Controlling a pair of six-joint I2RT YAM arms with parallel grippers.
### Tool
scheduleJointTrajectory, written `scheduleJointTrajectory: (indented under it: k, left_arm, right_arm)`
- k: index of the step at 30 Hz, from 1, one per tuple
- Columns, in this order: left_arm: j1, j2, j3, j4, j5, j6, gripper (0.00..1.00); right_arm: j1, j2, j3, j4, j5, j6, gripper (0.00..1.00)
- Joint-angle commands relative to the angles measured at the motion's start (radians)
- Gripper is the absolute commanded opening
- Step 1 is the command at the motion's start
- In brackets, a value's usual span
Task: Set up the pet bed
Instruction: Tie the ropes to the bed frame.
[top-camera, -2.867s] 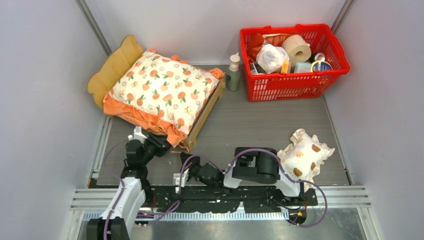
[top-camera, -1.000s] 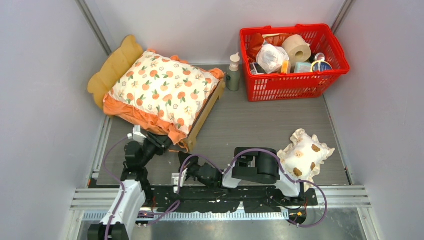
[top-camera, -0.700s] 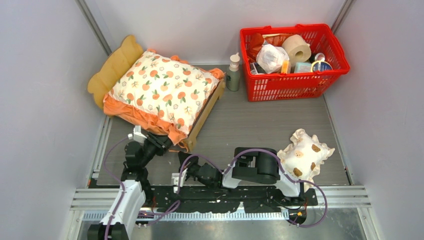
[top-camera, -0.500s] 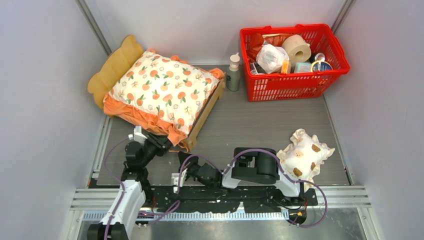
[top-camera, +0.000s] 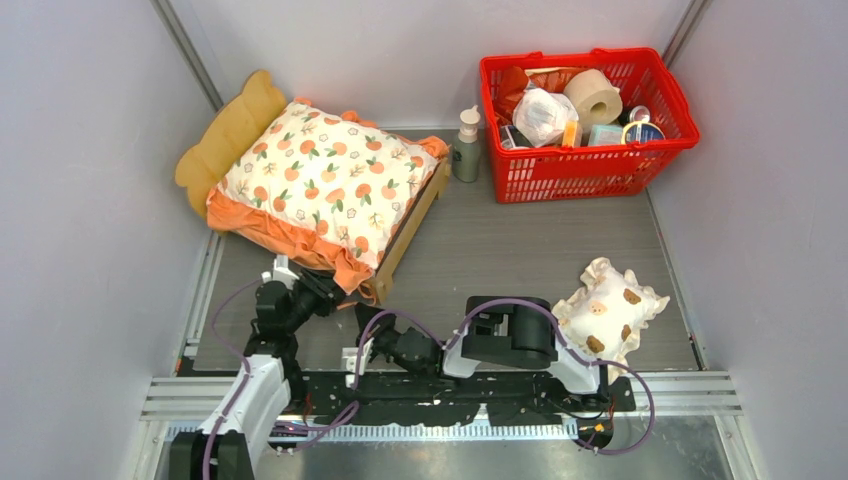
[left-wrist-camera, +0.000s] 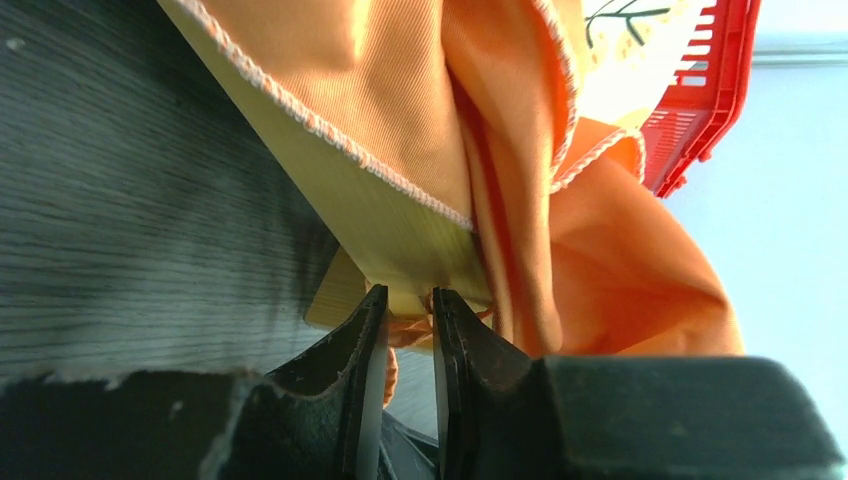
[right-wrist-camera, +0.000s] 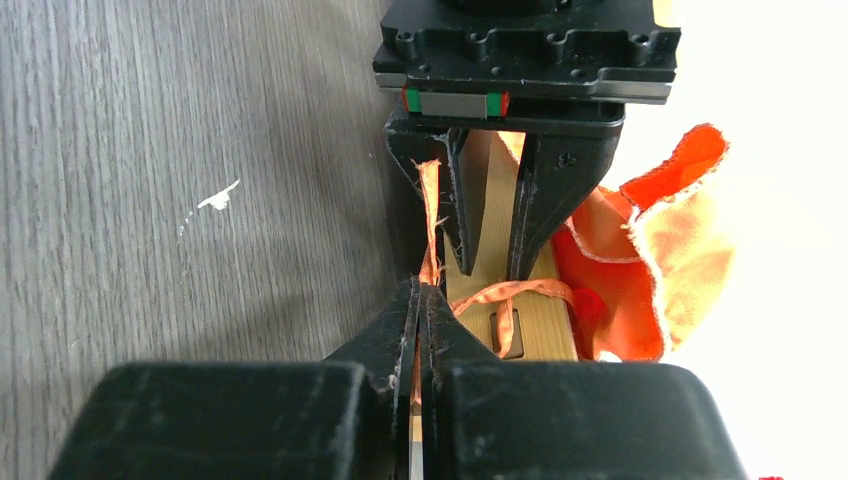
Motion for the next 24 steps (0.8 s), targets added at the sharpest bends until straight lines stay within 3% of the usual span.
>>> scheduleJointTrajectory:
  k: [1,12,17,24]
  left_arm:
    - [-0.02,0.016,0.028,0.036,0.001,-0.006,0.26]
    - [-0.02,0.047,0.071,-0.022,-0.037,0.036,0.15]
    - [-0.02,0.007,0.112,-0.139,-0.101,0.103,0.15]
    - [-0.02,-0.005,0.119,-0.178,-0.124,0.121,0.15]
  right_arm:
    - [0.005,0.014,0.022,0.091,0.014,-0.004,0.05]
    - [0.005,0.02,0.013,0.113,0.02,-0.007,0.05]
    - [0.005,0.02,0.006,0.12,0.019,-0.012,0.05]
    - [0.005,0.017,0.002,0.124,0.016,-0.012,0.05]
